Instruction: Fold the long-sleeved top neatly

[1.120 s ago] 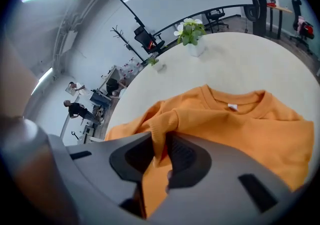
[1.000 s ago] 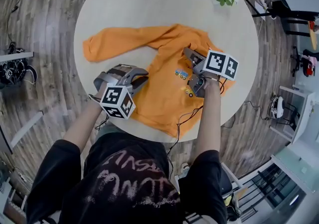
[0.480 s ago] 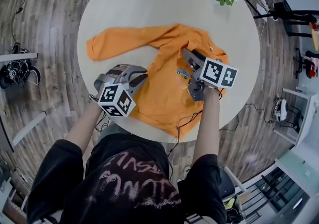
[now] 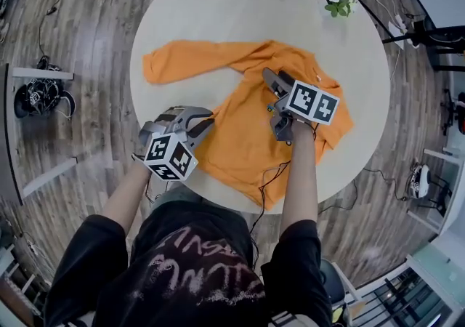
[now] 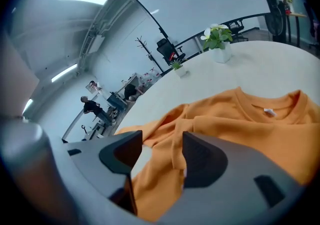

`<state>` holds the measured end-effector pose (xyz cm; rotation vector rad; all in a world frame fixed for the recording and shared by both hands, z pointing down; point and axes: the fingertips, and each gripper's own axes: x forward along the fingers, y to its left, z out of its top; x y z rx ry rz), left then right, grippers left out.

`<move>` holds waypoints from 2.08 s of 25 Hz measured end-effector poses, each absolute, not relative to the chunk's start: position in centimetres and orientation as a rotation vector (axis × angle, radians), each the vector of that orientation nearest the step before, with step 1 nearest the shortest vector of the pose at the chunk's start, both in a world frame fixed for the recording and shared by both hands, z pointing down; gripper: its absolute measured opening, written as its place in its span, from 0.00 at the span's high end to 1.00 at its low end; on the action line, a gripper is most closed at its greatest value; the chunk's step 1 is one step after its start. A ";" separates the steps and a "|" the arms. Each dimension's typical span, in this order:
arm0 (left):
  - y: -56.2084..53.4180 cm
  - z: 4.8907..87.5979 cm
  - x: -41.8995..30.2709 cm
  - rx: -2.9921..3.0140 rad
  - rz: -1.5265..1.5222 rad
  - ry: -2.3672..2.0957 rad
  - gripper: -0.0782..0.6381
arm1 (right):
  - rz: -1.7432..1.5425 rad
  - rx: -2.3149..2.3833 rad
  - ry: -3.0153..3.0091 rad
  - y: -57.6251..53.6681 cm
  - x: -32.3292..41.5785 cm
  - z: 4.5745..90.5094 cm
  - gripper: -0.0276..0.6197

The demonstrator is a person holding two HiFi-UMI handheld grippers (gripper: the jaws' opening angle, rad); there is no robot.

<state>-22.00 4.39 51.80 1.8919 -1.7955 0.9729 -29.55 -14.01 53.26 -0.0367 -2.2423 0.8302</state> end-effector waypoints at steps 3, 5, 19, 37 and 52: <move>4.9 52.0 -22.2 1.855 0.982 -1.813 0.80 | 0.814 -0.038 -2.273 -13.9 -29.5 52.8 0.63; 5.4 52.0 -22.7 1.817 0.969 -1.837 0.80 | 0.797 -0.026 -2.319 -14.2 -29.3 52.0 0.74; 14.0 49.7 -28.6 1.402 1.061 -2.077 0.88 | 0.496 -0.079 -2.639 -12.8 -21.6 42.9 0.95; 19.0 57.4 -38.3 1.686 1.386 -1.759 0.59 | 0.370 0.467 -2.693 -7.8 -14.6 37.4 0.95; 16.6 55.6 -42.5 1.781 1.067 -1.743 0.83 | 0.426 0.626 -2.646 -6.1 -13.5 37.5 0.95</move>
